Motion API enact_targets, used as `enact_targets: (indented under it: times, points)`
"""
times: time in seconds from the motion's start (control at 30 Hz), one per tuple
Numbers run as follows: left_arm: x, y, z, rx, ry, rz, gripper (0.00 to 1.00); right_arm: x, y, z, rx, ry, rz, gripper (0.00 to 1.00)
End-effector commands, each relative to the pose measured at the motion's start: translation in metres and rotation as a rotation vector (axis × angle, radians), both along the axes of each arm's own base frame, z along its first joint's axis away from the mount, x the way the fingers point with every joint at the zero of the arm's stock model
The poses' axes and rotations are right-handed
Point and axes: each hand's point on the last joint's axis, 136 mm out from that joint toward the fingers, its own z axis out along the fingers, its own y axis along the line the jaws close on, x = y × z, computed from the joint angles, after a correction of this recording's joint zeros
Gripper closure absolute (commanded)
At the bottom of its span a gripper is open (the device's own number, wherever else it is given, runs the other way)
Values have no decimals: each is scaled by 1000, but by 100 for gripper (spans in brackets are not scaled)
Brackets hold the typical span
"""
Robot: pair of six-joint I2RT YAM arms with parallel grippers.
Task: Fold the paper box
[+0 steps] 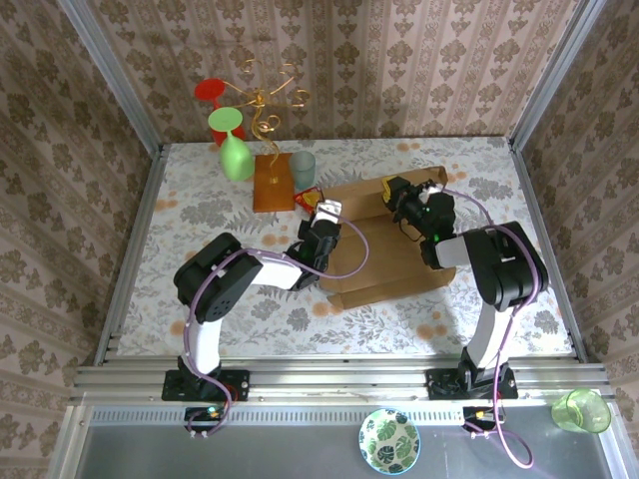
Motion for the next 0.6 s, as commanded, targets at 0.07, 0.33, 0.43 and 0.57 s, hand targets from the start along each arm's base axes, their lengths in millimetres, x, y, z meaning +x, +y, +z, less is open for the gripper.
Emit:
enact_targets:
  times: [0.07,0.33,0.43,0.57]
  points:
    - [-2,10,9,-1,11,-69,100,-22,-1,22,-112,77,-14,50]
    - [-12,57,28,-40,25,-98,100,-52,-29,76,-250,97,-81,34]
    - [-15,74,38,-71,24,-111,100,-62,-38,91,-283,90,-106,36]
    - [-17,90,53,-133,43,-142,100,-76,-54,108,-386,113,-135,37]
